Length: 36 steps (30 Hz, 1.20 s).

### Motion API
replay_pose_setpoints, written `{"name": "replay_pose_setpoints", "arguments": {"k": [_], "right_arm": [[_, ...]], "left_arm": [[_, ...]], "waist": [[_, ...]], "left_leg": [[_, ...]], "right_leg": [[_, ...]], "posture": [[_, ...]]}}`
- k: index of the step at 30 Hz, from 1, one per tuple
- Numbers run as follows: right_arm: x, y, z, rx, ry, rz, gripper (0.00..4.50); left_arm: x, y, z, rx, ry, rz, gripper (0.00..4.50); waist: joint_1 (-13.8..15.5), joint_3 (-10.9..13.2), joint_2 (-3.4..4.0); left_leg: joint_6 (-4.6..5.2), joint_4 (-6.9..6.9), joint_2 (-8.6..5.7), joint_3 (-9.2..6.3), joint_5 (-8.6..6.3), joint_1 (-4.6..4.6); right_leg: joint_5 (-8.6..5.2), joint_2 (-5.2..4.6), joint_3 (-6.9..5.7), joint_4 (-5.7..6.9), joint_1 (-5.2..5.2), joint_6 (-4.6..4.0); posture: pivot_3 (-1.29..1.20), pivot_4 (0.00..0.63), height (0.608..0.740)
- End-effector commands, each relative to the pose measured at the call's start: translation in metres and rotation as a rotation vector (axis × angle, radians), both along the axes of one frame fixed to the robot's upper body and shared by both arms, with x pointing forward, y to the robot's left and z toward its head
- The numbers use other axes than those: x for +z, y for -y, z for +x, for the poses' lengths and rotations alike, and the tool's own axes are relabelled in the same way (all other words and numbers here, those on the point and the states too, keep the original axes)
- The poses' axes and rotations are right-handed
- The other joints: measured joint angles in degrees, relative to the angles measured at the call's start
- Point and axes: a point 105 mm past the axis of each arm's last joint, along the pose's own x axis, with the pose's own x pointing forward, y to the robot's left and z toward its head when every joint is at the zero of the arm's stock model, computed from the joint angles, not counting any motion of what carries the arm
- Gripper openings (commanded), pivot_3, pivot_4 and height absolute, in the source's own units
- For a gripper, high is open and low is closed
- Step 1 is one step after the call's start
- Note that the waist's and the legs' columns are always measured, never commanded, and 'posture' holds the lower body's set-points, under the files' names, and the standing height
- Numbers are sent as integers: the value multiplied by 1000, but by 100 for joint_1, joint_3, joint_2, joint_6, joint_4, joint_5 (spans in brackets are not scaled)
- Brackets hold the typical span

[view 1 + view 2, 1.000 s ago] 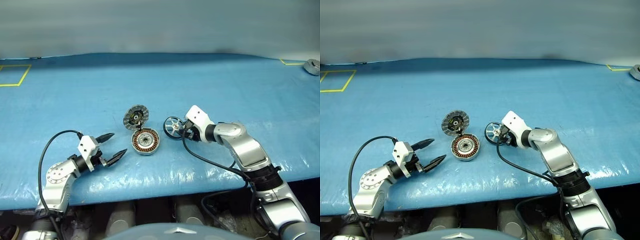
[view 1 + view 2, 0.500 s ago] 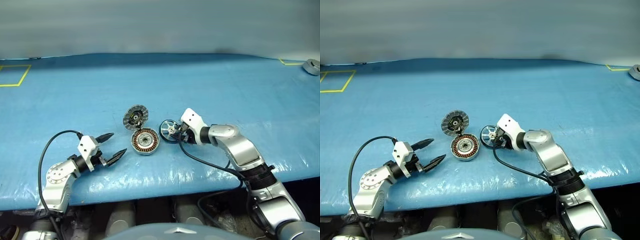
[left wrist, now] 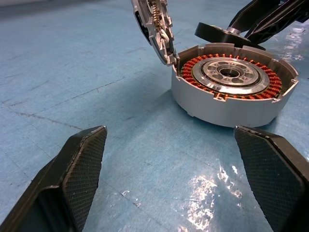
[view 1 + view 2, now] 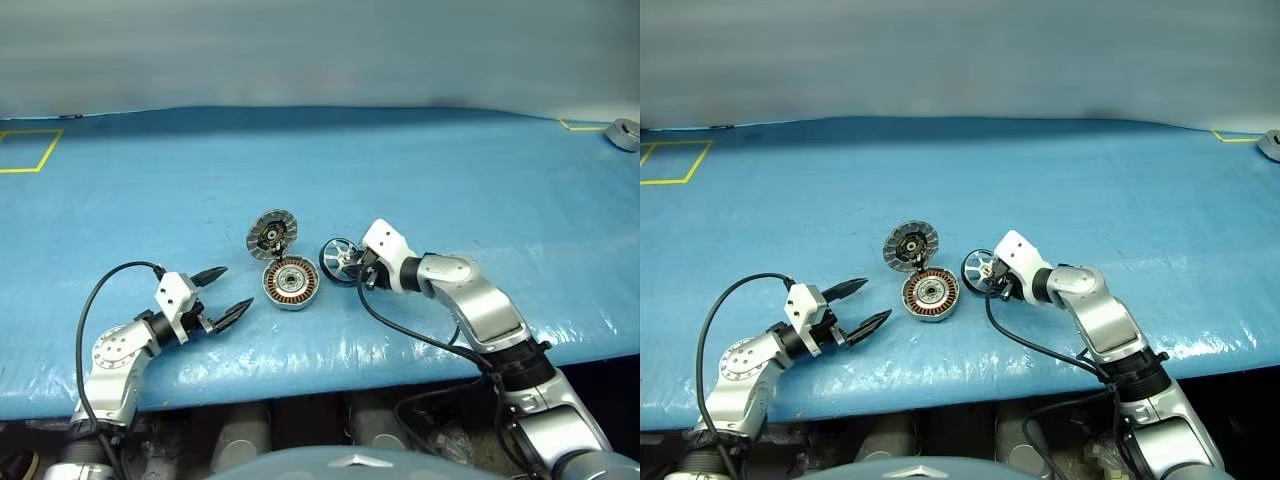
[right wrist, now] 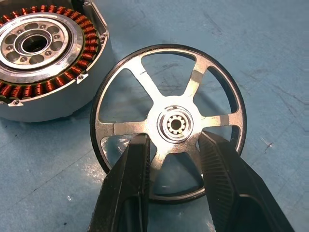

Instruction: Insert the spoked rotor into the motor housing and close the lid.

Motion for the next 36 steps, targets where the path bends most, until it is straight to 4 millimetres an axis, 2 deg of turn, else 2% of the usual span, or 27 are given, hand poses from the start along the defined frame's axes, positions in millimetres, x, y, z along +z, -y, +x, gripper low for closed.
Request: {"name": "replay_pose_setpoints", "arguments": {"k": [1,6,10,16,19,25,36], "right_arm": [[30,3,-1,-20,100,61,1197],[60,-17,-24,105,151,207,1197],[70,-34,-37,190,147,301,1197],[57,-58,-49,285,68,325,1197],[51,-62,-48,298,47,316,1197],[41,-60,-39,297,65,227,1197],[39,-54,-29,323,146,72,1197]], "left_arm": [[12,3,0,-32,42,7,4500],[11,5,1,-57,32,9,4500],[12,6,3,-71,32,11,4500],[12,8,3,-84,31,14,4500],[12,8,3,-85,30,16,4500],[11,8,4,-80,31,18,4500],[9,8,3,-70,29,13,4500]], "waist": [[11,0,1],[7,3,4],[5,3,4],[7,3,4],[7,3,4],[9,3,4],[10,3,4]], "left_leg": [[0,0,0,0,0,-1],[0,-4,1,0,0,-5],[0,-4,1,-1,0,-5],[0,-1,1,0,0,-4],[0,-3,1,-1,0,-5],[0,-1,0,0,0,-5],[0,-4,1,0,0,-5]], "right_leg": [[0,0,0,0,-1,0],[0,1,-1,0,-7,0],[-3,1,-1,-1,-5,3],[-3,0,-1,-1,-5,3],[-2,0,-1,-1,-6,1],[-5,0,-1,-1,-5,-1],[-4,0,-1,-1,-7,0]], "posture": [[0,150,740],[0,150,740],[0,150,740],[0,150,740],[0,150,740],[0,150,740],[0,150,740]]}}
